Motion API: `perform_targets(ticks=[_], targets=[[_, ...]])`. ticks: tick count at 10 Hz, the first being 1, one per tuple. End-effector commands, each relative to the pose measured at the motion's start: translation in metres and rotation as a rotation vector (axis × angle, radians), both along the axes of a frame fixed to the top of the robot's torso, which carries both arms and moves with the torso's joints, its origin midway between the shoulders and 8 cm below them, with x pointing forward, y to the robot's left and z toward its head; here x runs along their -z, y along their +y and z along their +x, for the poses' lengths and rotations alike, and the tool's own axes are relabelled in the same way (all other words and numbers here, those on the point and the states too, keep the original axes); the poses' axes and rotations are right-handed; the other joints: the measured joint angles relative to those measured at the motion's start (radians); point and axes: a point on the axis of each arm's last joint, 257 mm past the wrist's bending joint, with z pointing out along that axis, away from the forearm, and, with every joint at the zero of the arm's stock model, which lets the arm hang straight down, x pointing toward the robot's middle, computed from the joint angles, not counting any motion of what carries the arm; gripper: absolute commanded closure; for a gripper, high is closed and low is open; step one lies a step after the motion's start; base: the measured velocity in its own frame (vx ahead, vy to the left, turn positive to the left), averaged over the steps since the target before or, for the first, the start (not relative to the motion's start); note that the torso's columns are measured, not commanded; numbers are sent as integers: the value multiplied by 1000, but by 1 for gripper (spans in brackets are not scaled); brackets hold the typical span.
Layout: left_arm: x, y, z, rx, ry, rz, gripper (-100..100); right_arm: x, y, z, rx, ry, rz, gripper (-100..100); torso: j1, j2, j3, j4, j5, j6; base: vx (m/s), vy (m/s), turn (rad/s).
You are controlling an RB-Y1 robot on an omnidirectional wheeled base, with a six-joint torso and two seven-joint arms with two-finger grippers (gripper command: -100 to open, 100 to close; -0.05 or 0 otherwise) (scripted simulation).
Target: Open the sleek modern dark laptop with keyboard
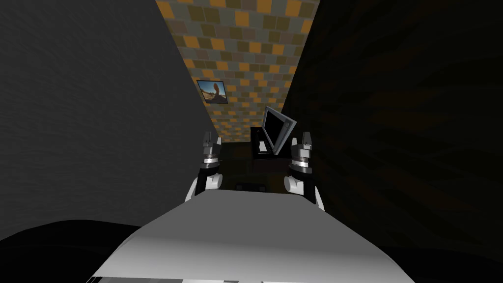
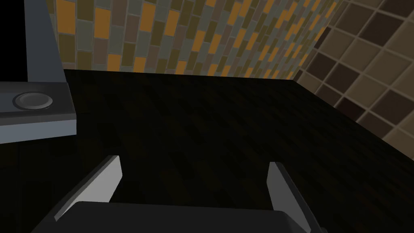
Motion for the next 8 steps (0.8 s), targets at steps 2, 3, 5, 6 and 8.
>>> perform_targets(ticks=[2,3,5,6,8], targets=[[0,0,0,0,0,0,0,0,0,0,0,0,0,0,0,104,-209,105,0,0,0,0,0],[0,0,0,0,0,0,0,0,0,0,0,0,0,0,0,175,-351,176,0,0,0,0,0],[0,0,0,0,0,0,0,0,0,0,0,0,0,0,0,322,-644,322,0,0,0,0,0],[0,0,0,0,0,0,0,0,0,0,0,0,0,0,0,396,-792,396,0,0,0,0,0],[0,0,0,0,0,0,0,0,0,0,0,0,0,0,0,544,-1087,544,0,0,0,0,0]])
